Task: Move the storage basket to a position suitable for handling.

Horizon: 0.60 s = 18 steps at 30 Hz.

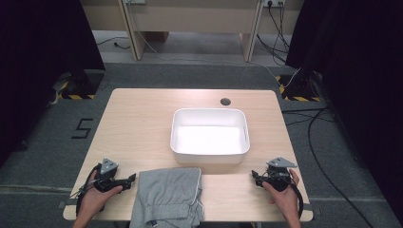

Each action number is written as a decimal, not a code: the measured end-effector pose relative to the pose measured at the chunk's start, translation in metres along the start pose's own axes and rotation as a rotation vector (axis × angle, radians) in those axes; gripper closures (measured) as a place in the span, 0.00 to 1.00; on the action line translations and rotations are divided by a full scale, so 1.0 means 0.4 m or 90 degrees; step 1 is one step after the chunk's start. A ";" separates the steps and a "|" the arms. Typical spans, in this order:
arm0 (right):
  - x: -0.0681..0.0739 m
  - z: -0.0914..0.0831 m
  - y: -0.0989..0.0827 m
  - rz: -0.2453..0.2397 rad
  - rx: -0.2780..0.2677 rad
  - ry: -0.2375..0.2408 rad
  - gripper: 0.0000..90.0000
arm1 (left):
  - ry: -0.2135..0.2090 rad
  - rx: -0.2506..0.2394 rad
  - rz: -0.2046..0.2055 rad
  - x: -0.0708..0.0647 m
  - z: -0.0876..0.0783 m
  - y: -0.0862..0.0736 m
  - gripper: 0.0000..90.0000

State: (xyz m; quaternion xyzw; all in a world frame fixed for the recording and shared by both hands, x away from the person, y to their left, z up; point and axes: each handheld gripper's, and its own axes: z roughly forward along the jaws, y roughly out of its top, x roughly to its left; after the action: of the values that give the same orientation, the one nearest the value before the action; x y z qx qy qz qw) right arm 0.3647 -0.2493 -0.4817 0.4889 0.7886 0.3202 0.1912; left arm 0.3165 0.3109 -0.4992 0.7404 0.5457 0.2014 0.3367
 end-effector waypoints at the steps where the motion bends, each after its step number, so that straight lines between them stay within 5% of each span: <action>1: -0.003 -0.004 0.004 0.001 -0.011 0.002 0.14 | -0.004 -0.006 -0.005 -0.001 -0.001 0.003 0.20; 4: -0.007 -0.027 0.018 -0.002 -0.045 0.000 0.23 | -0.020 -0.030 -0.011 -0.012 -0.013 0.021 0.21; 7: -0.002 -0.042 0.031 -0.008 -0.066 0.002 0.17 | -0.034 -0.046 -0.006 -0.028 -0.018 0.038 0.21; 11: 0.013 -0.057 0.063 -0.009 -0.103 0.040 0.18 | -0.075 -0.060 0.023 -0.084 -0.007 0.082 0.21; 18: 0.048 -0.048 0.102 -0.047 -0.102 0.059 0.17 | -0.106 -0.065 0.073 -0.158 0.025 0.145 0.21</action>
State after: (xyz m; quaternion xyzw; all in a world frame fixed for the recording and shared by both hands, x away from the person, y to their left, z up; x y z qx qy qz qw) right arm 0.3707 -0.2255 -0.4393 0.4274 0.7858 0.3972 0.2050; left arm 0.3417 0.2381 -0.4600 0.7667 0.4616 0.1856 0.4057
